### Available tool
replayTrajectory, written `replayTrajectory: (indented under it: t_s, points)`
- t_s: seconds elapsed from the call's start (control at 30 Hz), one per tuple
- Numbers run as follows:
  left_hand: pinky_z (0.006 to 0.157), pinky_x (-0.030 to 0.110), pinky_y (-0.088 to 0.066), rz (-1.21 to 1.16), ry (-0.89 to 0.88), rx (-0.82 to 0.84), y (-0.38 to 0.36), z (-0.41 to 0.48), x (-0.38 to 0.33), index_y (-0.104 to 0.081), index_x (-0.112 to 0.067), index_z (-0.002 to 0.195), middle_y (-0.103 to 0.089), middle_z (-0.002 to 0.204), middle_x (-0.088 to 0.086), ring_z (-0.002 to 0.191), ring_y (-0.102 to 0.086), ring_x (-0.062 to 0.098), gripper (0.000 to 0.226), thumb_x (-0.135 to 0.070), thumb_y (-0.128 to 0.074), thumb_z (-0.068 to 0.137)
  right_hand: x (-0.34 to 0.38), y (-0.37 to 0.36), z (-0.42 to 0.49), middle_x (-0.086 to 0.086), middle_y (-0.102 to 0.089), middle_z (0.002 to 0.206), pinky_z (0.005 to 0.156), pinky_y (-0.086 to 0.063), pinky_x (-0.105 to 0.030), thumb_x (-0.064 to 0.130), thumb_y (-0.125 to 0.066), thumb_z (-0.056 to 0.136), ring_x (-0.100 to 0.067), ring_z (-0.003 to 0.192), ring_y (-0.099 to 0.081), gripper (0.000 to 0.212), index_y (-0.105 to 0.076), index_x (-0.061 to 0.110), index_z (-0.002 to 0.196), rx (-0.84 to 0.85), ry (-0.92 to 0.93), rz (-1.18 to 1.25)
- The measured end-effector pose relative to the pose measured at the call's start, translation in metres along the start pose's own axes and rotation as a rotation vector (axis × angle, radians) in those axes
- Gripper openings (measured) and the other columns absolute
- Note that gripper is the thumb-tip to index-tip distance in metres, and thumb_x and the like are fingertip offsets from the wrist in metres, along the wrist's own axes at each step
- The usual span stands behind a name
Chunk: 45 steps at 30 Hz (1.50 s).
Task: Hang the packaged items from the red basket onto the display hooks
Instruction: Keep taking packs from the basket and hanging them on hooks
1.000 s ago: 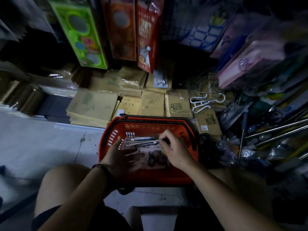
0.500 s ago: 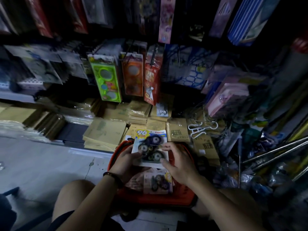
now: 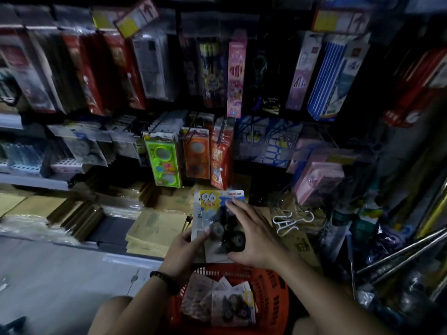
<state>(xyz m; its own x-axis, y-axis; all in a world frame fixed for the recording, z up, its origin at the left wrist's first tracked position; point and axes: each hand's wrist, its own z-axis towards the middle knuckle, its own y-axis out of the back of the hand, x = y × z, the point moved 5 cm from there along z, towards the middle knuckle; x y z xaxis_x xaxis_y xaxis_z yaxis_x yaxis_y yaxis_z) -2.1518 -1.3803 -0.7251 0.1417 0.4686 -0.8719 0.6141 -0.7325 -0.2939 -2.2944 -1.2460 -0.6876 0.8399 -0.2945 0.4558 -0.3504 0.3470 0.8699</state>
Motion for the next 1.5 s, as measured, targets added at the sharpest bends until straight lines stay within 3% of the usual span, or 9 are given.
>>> replayTrajectory:
  t_s: [0.27,0.43,0.57,0.67,0.9,1.03,1.1,1.2,1.5]
  points:
    - [0.111,0.07,-0.047,-0.153,-0.013,-0.154,0.02,-0.002,-0.046,-0.066,-0.004,0.133,-0.073,0.127,0.028,0.125,-0.064,0.053,0.05,-0.043,-0.062,0.102,-0.005,0.067,0.019,0.011,-0.026,0.141,0.112,-0.043,-0.037,0.071,-0.085,0.057,-0.014,0.136,-0.039,0.121,-0.032,0.036,0.16,-0.189,-0.077,0.086]
    - [0.079,0.042,-0.063,-0.366,-0.04,-0.028,0.008,-0.008,-0.071,-0.064,-0.01,0.137,-0.077,0.124,0.018,0.097,-0.077,0.033,0.046,-0.04,-0.057,0.104,0.01,0.094,0.024,0.015,-0.029,0.145,0.115,-0.04,-0.033,0.068,-0.092,0.059,-0.005,0.139,-0.038,0.12,-0.034,0.039,0.16,-0.167,0.018,0.196]
    - [0.082,0.039,-0.06,-0.211,-0.116,0.018,-0.014,-0.014,-0.095,-0.059,-0.013,0.144,-0.067,0.142,0.019,0.122,-0.069,0.033,0.043,-0.037,-0.052,0.109,0.047,0.111,0.034,0.021,-0.028,0.149,0.118,-0.037,-0.026,0.065,-0.095,0.059,0.005,0.143,-0.033,0.122,-0.034,0.037,0.161,-0.108,0.11,0.265]
    - [0.074,0.021,-0.062,-0.088,-0.151,0.194,-0.036,-0.014,-0.117,-0.055,-0.004,0.142,-0.067,0.128,0.011,0.095,-0.076,0.005,0.03,-0.012,-0.045,0.114,0.072,0.127,0.045,0.021,-0.026,0.151,0.118,-0.036,-0.025,0.064,-0.095,0.06,0.0,0.147,-0.032,0.122,-0.033,0.038,0.162,-0.14,0.161,0.243]
    - [0.09,0.049,-0.062,-0.051,-0.287,0.443,-0.064,-0.031,-0.168,-0.051,0.003,0.145,-0.071,0.136,0.02,0.124,-0.07,0.036,0.126,-0.035,-0.111,0.04,0.097,0.164,0.064,0.021,-0.022,0.153,0.118,-0.036,-0.025,0.059,-0.096,0.059,0.002,0.149,-0.027,0.123,-0.03,0.043,0.162,-0.285,0.199,0.2]
    - [0.125,0.06,-0.034,-0.144,-0.204,0.392,-0.054,-0.033,-0.197,-0.051,-0.006,0.156,-0.045,0.162,0.028,0.15,-0.045,0.045,0.073,-0.057,-0.057,0.105,0.103,0.182,0.071,0.021,-0.016,0.151,0.114,-0.043,-0.031,0.067,-0.091,0.058,-0.008,0.146,-0.03,0.127,-0.022,0.046,0.163,-0.32,0.153,0.098]
    - [0.122,0.062,-0.038,-0.253,-0.115,0.418,-0.056,-0.043,-0.211,-0.057,-0.009,0.152,-0.049,0.159,0.026,0.147,-0.048,0.046,0.087,-0.077,-0.034,0.102,0.109,0.192,0.075,0.019,-0.013,0.15,0.113,-0.044,-0.034,0.069,-0.087,0.059,-0.01,0.144,-0.029,0.127,-0.02,0.045,0.165,-0.303,0.145,0.01]
    - [0.076,0.048,-0.066,-0.167,-0.176,0.454,-0.059,-0.053,-0.233,-0.074,-0.004,0.132,-0.073,0.128,0.027,0.105,-0.077,0.043,0.068,-0.057,-0.04,0.106,0.121,0.203,0.084,0.014,-0.007,0.155,0.115,-0.044,-0.038,0.069,-0.083,0.063,-0.017,0.149,-0.02,0.128,-0.012,0.043,0.167,-0.274,0.166,-0.153]
    - [0.101,0.075,-0.051,-0.044,-0.357,0.342,-0.037,-0.055,-0.292,-0.06,-0.003,0.142,-0.068,0.136,0.029,0.123,-0.069,0.048,0.042,-0.009,-0.064,0.101,0.149,0.239,0.12,0.015,0.001,0.168,0.117,-0.044,-0.049,0.059,-0.079,0.07,-0.02,0.155,-0.01,0.125,0.001,0.047,0.166,-0.242,0.328,-0.313]
